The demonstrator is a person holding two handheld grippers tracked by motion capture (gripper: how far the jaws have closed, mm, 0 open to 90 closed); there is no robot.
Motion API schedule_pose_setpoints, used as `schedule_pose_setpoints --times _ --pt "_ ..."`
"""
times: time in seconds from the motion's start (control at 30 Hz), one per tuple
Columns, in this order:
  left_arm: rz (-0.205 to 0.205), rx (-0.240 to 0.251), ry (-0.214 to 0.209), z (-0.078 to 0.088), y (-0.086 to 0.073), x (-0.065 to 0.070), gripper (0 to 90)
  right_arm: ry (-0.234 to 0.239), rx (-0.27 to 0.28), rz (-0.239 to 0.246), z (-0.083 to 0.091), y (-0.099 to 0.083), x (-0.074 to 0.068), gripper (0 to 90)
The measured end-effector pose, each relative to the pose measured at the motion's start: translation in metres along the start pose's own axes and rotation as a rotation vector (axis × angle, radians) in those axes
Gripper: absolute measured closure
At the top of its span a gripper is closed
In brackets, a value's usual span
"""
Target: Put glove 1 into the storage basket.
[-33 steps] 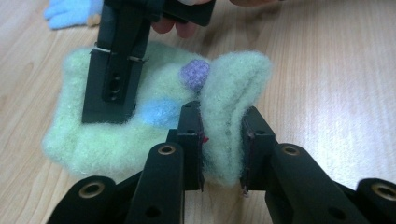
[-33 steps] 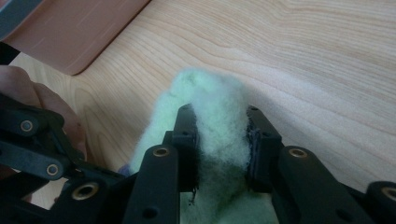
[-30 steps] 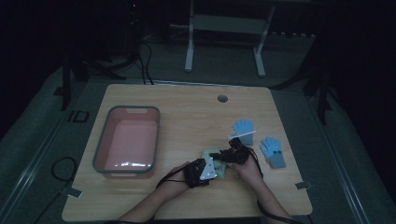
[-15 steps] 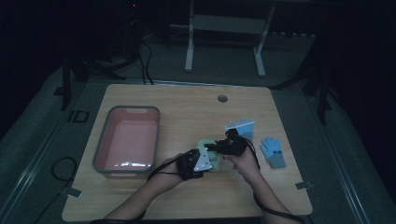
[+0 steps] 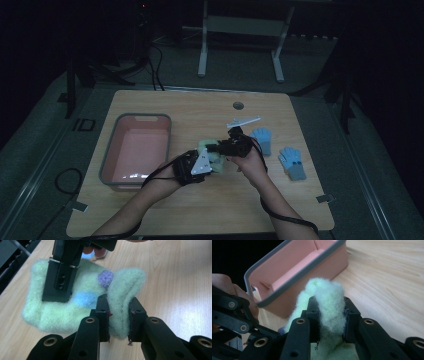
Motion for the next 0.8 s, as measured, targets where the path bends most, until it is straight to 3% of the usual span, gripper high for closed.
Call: schedule_pose_setpoints --times 0.07,0.43,0.8 --pt "0.000 0.000 0.000 0.000 0.000 0.000 75.5 0.002 0.000 0.002 -0.002 0.003 -0.002 72.6" --pt "0.009 -0.026 0.038 0.034 -0.015 -0.020 75.5 0.029 -0.006 0.045 -0.025 0.032 -0.024 72.6" --pt "0.027 -0.054 0.084 0.063 -0.039 -0.035 75.6 0.058 -0.015 0.076 -0.058 0.056 -0.047 72.6"
Point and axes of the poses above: each handheld gripper's, and its own axes: z roughly backward along the jaws, y roughly out of its top, x roughly to its right, the point moved 6 cm from there along -z, roughly forward along the jaws, and after that the axes turned 2 degrees about x, right-handed, at the moved point
